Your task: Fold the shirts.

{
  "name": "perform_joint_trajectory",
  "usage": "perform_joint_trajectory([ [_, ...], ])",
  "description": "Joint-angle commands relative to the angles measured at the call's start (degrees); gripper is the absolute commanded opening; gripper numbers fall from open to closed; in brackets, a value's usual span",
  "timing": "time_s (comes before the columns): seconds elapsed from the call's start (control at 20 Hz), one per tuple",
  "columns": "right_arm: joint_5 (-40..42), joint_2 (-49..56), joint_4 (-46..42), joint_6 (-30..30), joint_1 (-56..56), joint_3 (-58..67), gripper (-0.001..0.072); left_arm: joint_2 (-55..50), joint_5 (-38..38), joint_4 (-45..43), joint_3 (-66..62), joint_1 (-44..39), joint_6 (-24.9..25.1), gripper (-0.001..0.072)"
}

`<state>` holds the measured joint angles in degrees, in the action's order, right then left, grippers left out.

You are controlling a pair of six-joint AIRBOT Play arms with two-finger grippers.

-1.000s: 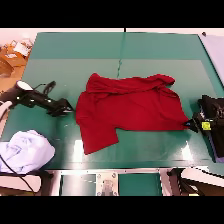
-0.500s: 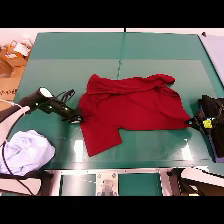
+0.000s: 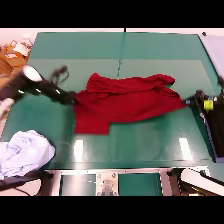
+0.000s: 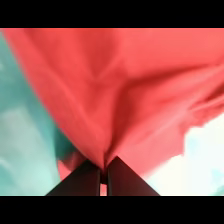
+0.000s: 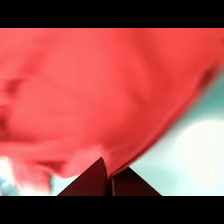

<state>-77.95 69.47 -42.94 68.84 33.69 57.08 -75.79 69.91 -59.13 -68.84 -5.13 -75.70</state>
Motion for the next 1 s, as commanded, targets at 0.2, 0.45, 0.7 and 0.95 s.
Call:
perform_joint_trajectory([
  [0.2, -1.22, -16.70, 9.64, 9.94, -6.40, 31.08, 0.0016, 22.34, -2.19, -2.01, -34.49, -0.13, -3.23, 0.0024],
  [0.45, 13.57, -30.03, 9.25, 15.19, 2.38, 39.78, 0.0016, 30.14, -5.44, -1.99, -50.80, -0.13, -3.52, 0.0025],
  [0.7, 16.37, -33.07, 6.19, 15.19, 4.13, 41.22, 0.0016, 31.95, -5.33, -3.54, -49.57, -0.13, -5.29, 0.0025],
  [0.95, 16.24, -27.04, 3.50, 14.43, 3.45, 33.53, 0.0016, 26.73, -5.55, -4.72, -37.13, -0.13, -7.02, 0.0026],
])
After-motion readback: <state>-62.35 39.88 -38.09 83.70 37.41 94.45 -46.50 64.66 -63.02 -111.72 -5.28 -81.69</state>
